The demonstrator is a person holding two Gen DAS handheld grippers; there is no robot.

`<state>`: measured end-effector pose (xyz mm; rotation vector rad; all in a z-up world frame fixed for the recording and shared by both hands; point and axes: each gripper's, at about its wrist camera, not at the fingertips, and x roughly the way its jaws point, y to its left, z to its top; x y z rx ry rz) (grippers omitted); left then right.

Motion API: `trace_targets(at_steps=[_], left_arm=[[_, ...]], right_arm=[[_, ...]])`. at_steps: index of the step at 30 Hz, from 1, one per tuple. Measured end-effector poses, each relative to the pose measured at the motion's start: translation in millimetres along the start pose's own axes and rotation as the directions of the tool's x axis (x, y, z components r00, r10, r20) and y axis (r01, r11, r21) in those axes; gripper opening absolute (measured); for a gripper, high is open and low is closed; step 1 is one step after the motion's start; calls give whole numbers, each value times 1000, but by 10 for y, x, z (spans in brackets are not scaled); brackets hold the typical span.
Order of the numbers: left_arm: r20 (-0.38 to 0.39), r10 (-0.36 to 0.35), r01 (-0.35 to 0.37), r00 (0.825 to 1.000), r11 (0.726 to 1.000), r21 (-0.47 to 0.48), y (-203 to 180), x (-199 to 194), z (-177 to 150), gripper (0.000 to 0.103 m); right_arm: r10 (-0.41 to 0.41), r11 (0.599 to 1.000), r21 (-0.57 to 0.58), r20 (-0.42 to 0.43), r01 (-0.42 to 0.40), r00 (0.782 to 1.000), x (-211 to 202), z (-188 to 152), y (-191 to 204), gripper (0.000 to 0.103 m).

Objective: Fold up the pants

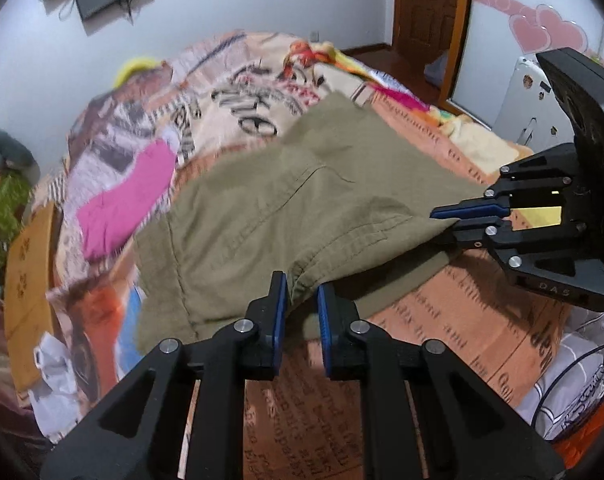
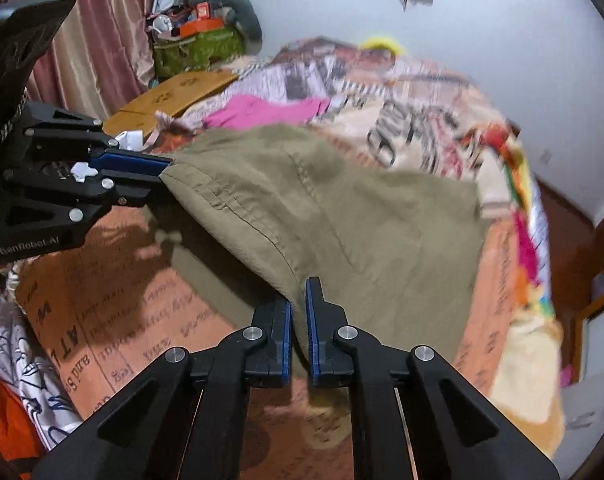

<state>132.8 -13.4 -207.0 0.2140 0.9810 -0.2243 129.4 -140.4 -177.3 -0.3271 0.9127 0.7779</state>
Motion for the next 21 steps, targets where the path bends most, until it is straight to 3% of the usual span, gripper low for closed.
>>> trace_targets(at_steps=[3,7,12,15,21], left_arm=[[-21,-14,13,1000,999,-40,95,-11,-70,27],[-6,-37,36,999,994,-100,261,-164,-115,39],[66,-17,28,998,985,-169,517,-469,-158,51],[99,48,-26,994,978,-209,697,-568,-168,63],[36,104,-89,994,953,-291,1012,-358,-188,63]], right_arm=[[26,999,42,-23,-25,999,18,-35,-13,14],[24,995,93,-19,-22,1000,-89,-84,-75,37],[3,990,143,9,-4,1000,-306,-181,-167,40],[-29,983,183,28,23,999,-437,-249,-264,43],[-89,946,314,27,76,996,-573,-440,-576,47]])
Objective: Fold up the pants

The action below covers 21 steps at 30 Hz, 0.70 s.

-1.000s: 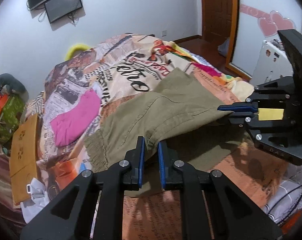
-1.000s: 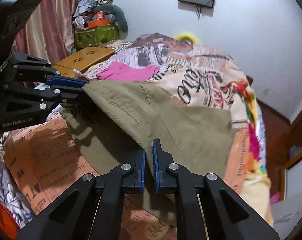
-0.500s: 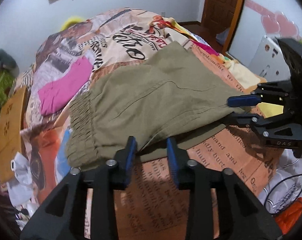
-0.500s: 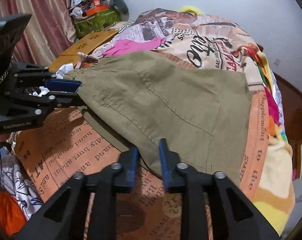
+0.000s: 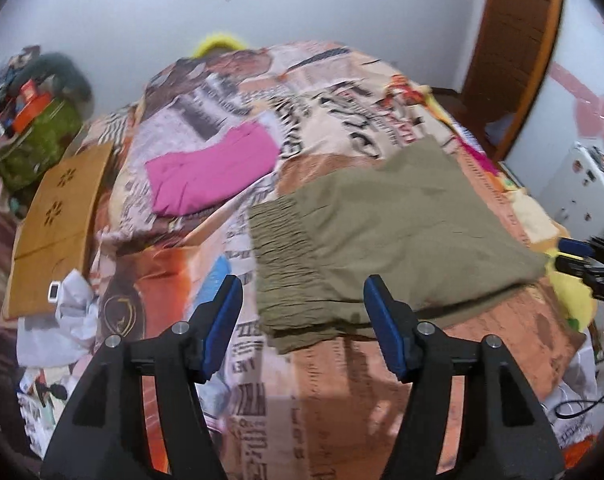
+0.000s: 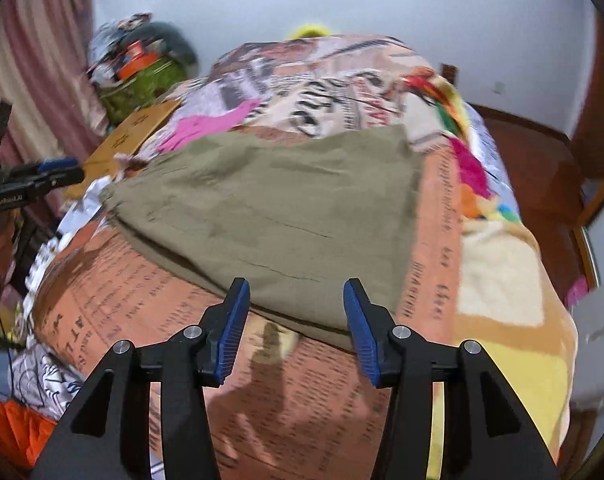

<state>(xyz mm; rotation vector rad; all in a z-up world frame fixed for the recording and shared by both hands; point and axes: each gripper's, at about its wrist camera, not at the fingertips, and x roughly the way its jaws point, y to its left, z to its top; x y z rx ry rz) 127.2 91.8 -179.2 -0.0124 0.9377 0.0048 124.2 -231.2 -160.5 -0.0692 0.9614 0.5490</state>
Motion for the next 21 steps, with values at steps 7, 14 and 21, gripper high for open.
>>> trace_targets(at_steps=[7,14,21], left_arm=[[-109,0,-4,994,999,-41,96,419,-97,63],[-145,-36,21,989,995,-102,144,566,-174,75],[-125,-40,32,991,997,-73,19,585,-183,56]], right_arm=[[-20,988,154,-41,26,999,105,-109,-323,48],[50,981,188,-70,-36,996,316,-222,-316,48],[21,990,142,-42,-15,999,285,-251,-258,15]])
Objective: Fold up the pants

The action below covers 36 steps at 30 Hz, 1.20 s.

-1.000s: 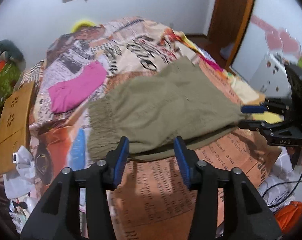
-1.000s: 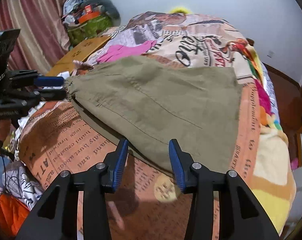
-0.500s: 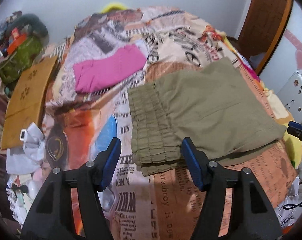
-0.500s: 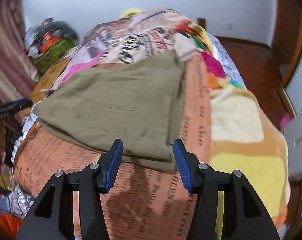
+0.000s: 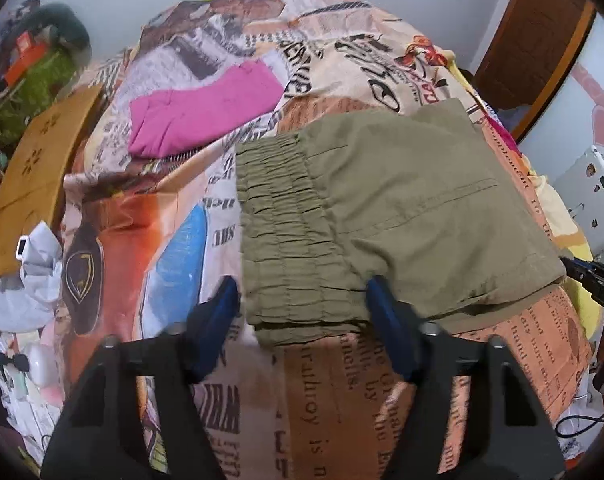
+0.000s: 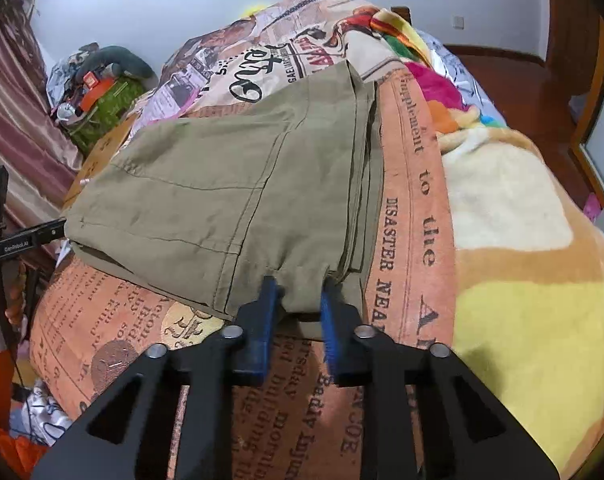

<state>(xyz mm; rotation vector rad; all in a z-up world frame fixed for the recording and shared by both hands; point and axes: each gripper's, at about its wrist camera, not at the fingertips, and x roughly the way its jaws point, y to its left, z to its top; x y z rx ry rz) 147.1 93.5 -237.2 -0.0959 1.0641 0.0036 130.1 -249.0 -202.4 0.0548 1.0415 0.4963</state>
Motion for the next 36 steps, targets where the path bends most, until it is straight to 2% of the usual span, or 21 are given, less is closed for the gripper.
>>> trace_targets(at_steps=[5,9,11,15,19,24,26,29,33,36], left_arm=[[57,89,-92,994,995,43,-107,-107,13,51],[85,81,-85,993,995,47,-100,-232,15,51],[79,77,-81,994,995,54,-100,-225,7,51],[20,73,-74,997,995,71,-102,-41,-72,53],[41,83,-86,996,993,86,-108,-47,-131,57],[44,88,-91,995,994,64,-31,-148,-75,67],[59,89,-91,994,995,34,37,-227,-18,68],[91,111,-111,990,994,1,139,-317,84,75],[131,145,-139,981,989,-50,306,-392,280,79],[143,160,-152,977,986,-65,386,-389,442,80]], right_arm=[[-71,993,-84,80,77,994,-158,34,136,12],[-93,991,-82,110,102,990,-239,79,91,12],[-96,992,-78,95,103,991,-216,78,64,11],[-83,993,-79,3,83,997,20,7,33,11],[-84,994,-78,-17,82,996,74,0,50,12],[-109,993,-48,-36,107,993,-21,60,1,20],[-141,989,-47,-12,141,990,-103,85,-3,30],[-157,986,-48,41,159,987,-248,175,-4,44],[-168,982,-70,87,174,982,-329,345,18,45],[-164,982,-78,125,174,979,-352,507,17,50]])
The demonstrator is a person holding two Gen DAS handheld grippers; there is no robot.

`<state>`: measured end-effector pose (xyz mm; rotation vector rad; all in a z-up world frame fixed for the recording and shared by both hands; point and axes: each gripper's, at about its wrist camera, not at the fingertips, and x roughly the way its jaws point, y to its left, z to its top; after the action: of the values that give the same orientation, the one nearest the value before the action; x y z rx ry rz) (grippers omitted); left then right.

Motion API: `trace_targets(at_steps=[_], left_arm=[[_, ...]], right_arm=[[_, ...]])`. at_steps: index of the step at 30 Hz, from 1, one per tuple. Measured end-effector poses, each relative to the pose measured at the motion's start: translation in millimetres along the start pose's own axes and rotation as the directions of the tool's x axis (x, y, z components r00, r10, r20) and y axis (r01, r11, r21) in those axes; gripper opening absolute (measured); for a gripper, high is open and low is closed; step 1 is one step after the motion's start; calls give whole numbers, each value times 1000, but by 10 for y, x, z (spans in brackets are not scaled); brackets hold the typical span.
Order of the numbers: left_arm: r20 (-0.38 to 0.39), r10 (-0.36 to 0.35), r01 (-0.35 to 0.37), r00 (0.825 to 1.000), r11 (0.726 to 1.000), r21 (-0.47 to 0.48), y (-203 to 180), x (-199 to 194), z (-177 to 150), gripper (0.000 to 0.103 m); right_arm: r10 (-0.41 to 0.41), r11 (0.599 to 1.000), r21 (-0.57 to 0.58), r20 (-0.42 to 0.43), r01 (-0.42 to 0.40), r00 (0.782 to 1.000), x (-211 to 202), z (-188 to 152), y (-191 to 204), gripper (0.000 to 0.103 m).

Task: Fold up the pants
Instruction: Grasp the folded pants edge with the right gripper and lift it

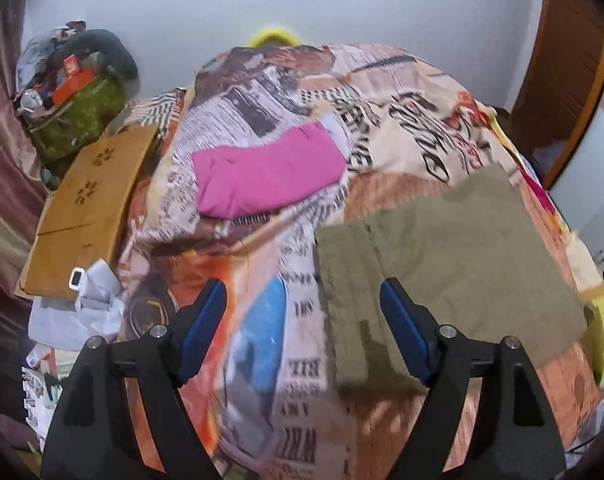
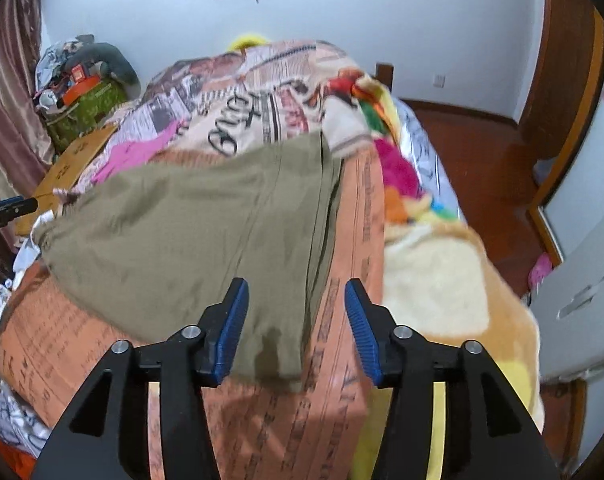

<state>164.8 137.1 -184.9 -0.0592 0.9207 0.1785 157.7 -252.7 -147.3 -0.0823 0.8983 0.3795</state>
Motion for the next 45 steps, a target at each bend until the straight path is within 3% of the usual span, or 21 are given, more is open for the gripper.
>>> trace_targets(at_steps=[9,14,28,34,36,41,45], left_arm=[[-19,-7,7,1000,1000,23,-28,364,376,84],[-70,-3,5,998,999,31,-81,673,492,84],[-206,-16,19,978,1000,14,-82,1346,485,85],[-215,-31,30,976,1000,-10,-37,1442,426,93],[-217,-37,35,975,999,-13,-36,1456,409,93],[-202,-27,30,979,999,13,-60,1465,385,93],[-156,60,-51,986,997,64,-99,1436,354,92]], right_arm=[[1,999,-34,67,1,998,228,489,-28,50],[17,999,-37,77,-14,997,505,735,-99,59],[65,998,-22,-68,-67,996,1707,1195,-285,59],[71,996,-40,-101,-75,992,2071,1296,-303,59],[69,996,-47,-104,-74,992,2150,1298,-297,54],[32,995,-90,-95,-40,995,2214,1251,-267,21],[-30,980,-200,-63,17,998,2167,1217,-186,8]])
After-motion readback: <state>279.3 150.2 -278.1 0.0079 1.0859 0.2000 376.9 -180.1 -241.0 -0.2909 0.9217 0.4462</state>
